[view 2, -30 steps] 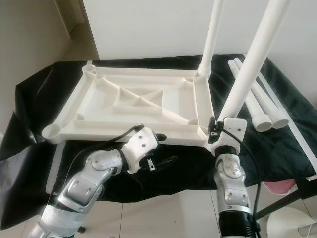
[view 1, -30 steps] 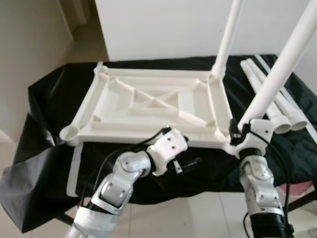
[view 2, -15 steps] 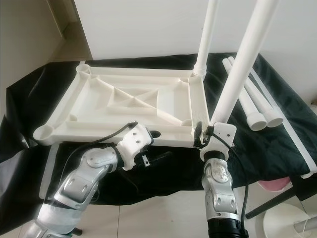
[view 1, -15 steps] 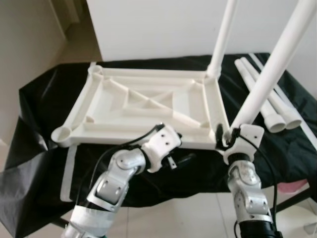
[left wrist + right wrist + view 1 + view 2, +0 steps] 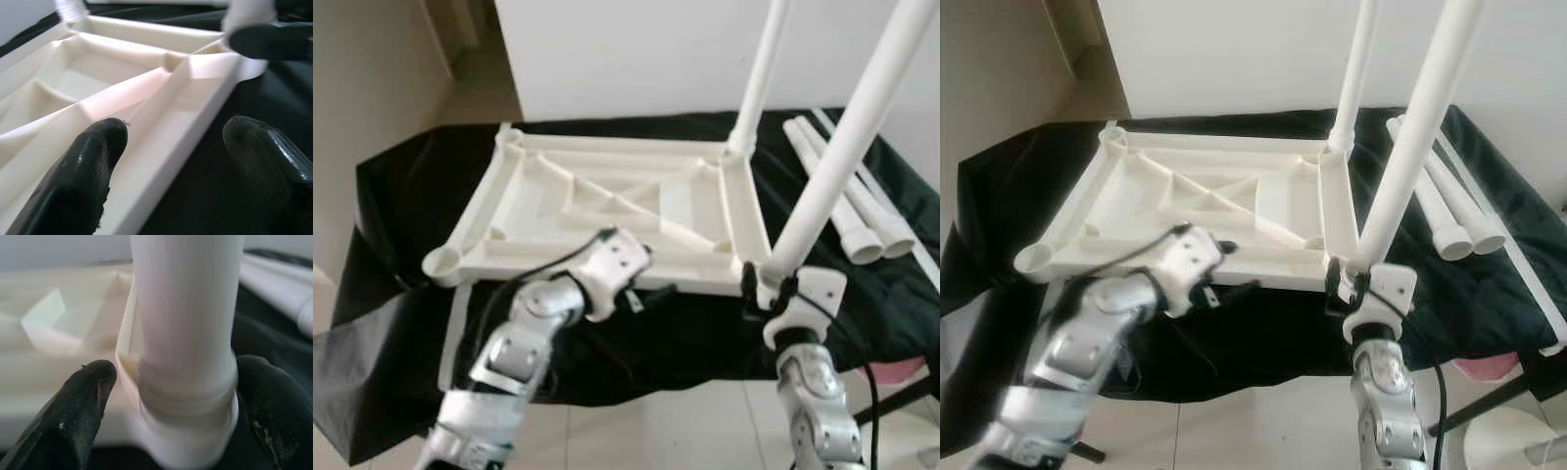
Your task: Building children table
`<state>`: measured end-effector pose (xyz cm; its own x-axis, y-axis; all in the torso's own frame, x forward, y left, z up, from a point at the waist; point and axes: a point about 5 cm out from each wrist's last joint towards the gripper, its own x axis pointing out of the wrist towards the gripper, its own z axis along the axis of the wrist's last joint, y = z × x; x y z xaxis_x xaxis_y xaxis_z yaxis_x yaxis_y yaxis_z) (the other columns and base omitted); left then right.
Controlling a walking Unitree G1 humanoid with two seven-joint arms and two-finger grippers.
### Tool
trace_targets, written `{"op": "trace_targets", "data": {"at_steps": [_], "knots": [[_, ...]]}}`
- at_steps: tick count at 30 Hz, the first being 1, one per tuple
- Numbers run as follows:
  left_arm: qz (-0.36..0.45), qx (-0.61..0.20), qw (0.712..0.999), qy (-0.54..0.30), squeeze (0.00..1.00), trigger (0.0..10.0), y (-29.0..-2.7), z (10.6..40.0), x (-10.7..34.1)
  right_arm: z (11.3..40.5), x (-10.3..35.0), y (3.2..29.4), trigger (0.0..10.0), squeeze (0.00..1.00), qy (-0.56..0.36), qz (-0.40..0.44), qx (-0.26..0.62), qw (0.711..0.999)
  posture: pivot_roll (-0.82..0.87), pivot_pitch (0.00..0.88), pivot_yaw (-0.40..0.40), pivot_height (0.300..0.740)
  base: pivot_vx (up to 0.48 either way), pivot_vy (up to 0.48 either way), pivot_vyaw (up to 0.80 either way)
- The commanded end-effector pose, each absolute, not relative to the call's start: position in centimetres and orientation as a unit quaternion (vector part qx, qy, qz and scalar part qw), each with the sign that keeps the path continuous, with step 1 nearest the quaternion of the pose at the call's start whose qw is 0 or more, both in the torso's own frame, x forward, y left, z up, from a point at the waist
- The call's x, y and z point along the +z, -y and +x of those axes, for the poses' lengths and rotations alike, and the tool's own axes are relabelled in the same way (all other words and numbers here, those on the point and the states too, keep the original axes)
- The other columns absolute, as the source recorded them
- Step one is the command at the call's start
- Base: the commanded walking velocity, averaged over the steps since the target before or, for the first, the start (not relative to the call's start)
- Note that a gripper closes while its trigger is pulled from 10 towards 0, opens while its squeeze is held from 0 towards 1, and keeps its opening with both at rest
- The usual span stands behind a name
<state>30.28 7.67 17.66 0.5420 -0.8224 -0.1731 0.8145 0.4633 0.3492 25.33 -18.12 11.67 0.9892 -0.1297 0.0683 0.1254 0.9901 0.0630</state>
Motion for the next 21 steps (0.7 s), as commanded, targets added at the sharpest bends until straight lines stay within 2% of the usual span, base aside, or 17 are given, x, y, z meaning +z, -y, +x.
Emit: {"op": "trace_targets", "data": {"at_steps": [1,7,11,12,21], "knots": [[0.196,-0.427,0.883,0.009,0.0,10.0,-8.8,31.4,17.9,25.1,11.6,18.2,10.0,0.0,0.036,0.03,-0.061,0.997,-0.06,0.033,0.019,0.74,0.0,0.0,0.0],[0.207,-0.364,0.908,-0.016,0.0,10.0,-11.2,33.8,18.3,24.3,10.9,18.0,10.0,0.0,0.021,0.028,-0.06,0.998,-0.07,0.032,0.026,0.74,0.0,0.0,0.0],[0.214,-0.34,0.915,-0.022,0.0,10.0,-11.9,34.5,18.3,24.0,10.7,17.9,10.0,0.0,0.015,0.026,-0.055,0.998,-0.07,0.032,0.026,0.74,0.0,0.0,0.0],[0.23,-0.292,0.928,-0.031,0.0,10.0,-13.0,35.7,18.4,23.5,10.3,17.9,10.0,0.0,0.007,0.023,-0.05,0.998,-0.08,0.035,0.027,0.74,0.0,0.0,0.0],[0.293,-0.213,0.931,-0.044,0.0,10.0,-15.5,37.6,18.6,22.8,9.8,18.0,10.0,0.0,-0.005,0.019,-0.039,0.999,-0.08,0.04,0.03,0.74,0.0,0.0,0.0]]}}
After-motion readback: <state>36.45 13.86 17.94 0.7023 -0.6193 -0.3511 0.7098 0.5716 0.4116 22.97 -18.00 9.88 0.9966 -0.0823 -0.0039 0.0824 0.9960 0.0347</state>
